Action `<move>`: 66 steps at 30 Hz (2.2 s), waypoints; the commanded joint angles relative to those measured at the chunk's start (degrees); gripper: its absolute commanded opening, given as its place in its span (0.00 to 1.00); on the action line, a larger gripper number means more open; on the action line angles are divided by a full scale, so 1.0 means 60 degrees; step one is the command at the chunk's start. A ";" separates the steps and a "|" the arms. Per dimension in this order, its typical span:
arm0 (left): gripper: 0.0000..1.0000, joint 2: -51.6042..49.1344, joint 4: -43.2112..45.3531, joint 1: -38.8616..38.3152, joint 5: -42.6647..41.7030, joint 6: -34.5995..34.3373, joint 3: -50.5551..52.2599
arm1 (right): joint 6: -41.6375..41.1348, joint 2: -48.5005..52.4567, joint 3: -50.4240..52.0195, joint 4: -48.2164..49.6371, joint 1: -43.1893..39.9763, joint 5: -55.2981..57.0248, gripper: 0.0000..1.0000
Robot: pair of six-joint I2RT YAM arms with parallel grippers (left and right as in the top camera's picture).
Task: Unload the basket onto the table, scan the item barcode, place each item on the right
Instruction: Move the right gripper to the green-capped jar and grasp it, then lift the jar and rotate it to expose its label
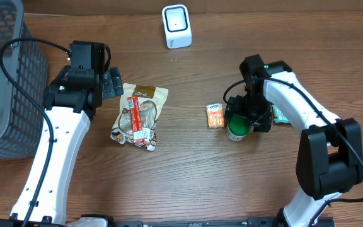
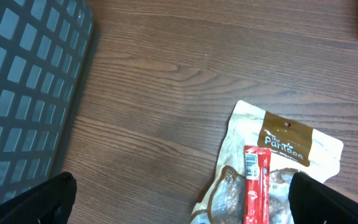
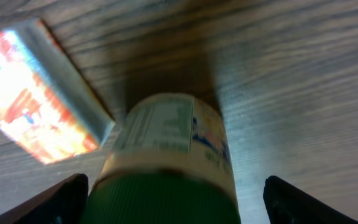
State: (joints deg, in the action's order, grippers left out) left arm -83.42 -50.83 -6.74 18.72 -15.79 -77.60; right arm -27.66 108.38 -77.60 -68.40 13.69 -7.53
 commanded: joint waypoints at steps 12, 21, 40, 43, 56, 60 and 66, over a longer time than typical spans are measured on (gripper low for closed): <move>1.00 0.0044 0.0025 -0.0004 0.0124 -0.0015 -0.0153 | -0.0284 -0.0073 0.1067 0.1468 0.0029 -0.0015 0.85; 1.00 0.0044 0.0022 -0.0004 0.0124 -0.0015 -0.0153 | -0.0681 -0.0073 0.1067 0.1647 0.0029 -0.0011 0.72; 1.00 0.0044 0.0025 -0.0004 0.0124 -0.0015 -0.0157 | -0.1366 -0.0073 0.1067 0.1249 0.0029 -0.0007 0.66; 1.00 0.0044 0.0025 -0.0004 0.0124 -0.0015 -0.0157 | -0.1366 -0.0073 0.1067 0.1257 0.0033 -0.0007 0.60; 1.00 0.0044 0.0025 -0.0004 0.0124 -0.0015 -0.0157 | -0.1399 -0.0113 0.1002 0.1235 0.0029 -0.0007 0.86; 1.00 0.0044 0.0025 -0.0004 0.0124 -0.0015 -0.0157 | -0.1392 -0.0117 0.0903 0.1060 0.0029 0.0000 0.90; 1.00 0.0044 0.0025 -0.0004 0.0124 -0.0015 -0.0153 | -0.1395 -0.0171 0.0525 0.0423 0.0033 0.0313 0.90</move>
State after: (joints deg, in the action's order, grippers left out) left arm -83.42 -50.81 -6.74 18.70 -15.79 -77.60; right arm -36.01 108.38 -72.01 -64.53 13.69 -7.01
